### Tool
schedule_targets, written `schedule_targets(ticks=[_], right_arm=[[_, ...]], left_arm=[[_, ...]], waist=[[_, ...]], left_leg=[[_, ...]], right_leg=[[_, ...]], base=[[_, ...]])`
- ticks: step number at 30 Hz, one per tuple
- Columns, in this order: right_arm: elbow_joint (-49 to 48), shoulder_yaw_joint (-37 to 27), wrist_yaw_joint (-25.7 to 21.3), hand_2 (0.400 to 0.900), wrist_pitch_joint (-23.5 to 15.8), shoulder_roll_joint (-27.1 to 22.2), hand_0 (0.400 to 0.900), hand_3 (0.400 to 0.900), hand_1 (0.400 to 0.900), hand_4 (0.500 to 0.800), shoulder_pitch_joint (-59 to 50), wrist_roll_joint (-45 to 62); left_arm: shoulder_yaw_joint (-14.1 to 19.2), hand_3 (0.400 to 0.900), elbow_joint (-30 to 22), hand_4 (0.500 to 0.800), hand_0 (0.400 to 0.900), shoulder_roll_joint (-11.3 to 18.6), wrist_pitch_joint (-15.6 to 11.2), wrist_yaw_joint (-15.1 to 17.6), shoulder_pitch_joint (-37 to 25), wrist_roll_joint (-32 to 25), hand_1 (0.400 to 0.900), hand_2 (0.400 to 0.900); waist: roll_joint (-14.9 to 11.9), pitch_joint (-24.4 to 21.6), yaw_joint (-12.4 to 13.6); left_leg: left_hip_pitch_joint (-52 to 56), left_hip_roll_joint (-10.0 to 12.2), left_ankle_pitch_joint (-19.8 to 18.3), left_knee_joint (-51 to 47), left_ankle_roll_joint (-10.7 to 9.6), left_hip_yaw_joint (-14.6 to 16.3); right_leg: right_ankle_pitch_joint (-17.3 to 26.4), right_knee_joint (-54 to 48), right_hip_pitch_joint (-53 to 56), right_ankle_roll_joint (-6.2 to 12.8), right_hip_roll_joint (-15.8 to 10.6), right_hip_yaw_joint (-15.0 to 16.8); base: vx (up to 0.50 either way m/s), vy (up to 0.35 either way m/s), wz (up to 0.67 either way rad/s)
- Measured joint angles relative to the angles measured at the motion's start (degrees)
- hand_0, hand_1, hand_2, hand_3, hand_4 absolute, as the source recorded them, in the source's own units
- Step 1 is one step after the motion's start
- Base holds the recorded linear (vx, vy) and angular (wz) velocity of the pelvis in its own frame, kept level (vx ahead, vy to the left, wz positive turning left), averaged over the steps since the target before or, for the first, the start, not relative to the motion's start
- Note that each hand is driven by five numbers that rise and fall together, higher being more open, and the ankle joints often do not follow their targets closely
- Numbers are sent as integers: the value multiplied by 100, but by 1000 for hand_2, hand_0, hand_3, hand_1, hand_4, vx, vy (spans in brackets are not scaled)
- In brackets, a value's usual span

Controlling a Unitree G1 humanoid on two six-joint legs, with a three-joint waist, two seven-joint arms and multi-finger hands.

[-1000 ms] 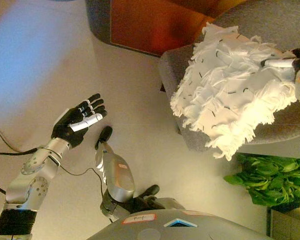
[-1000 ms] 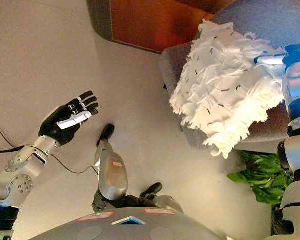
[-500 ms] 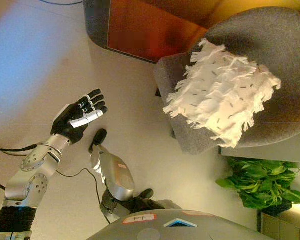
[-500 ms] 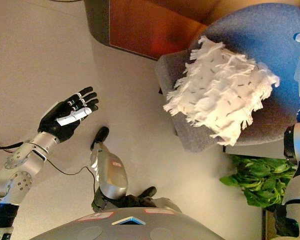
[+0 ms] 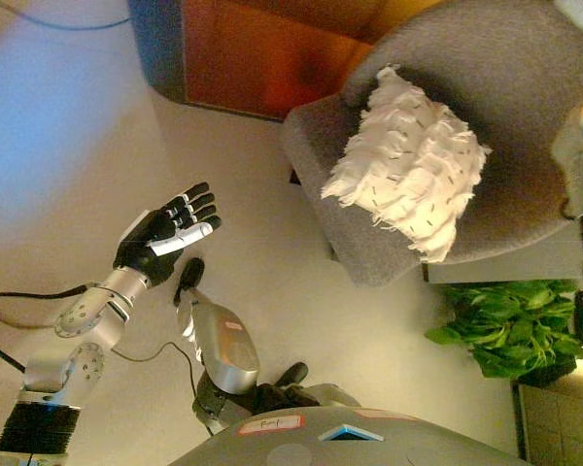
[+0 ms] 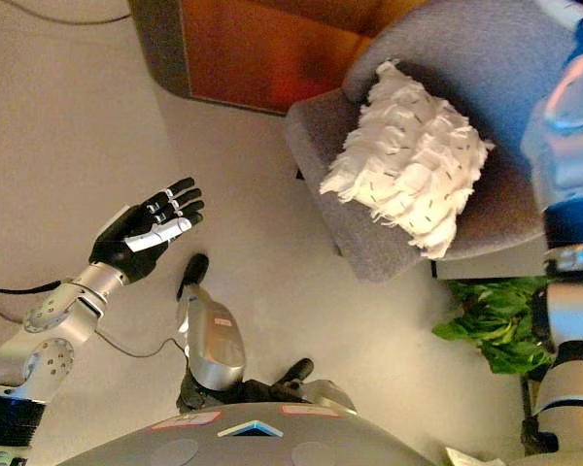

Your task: Pick up the pillow and put it on the sofa.

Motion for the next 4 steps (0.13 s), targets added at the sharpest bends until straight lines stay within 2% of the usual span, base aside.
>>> schedule_targets(ticks=[3, 4], right_arm=[[-913, -119, 325, 900, -119, 689, 900, 900, 900, 800, 1023, -193], [-1209, -117, 435, 900, -139, 864, 900, 900, 900, 800, 1380, -258]], left_arm=[[-241, 900, 9, 800, 900, -150, -206, 89, 19, 118, 900, 900], [-296, 900, 9, 800, 900, -234, -268, 110, 14, 120, 900, 900]], waist=[[83, -219, -382], [134, -256, -508]], left_leg=[[117, -38, 13, -60, 61, 253], [193, -50, 37, -94, 91, 367]], right_leg=[[-14, 89, -120, -22, -121, 210], [-6, 136, -151, -9, -164, 300]], base=[[-106, 154, -44], [-86, 94, -28]])
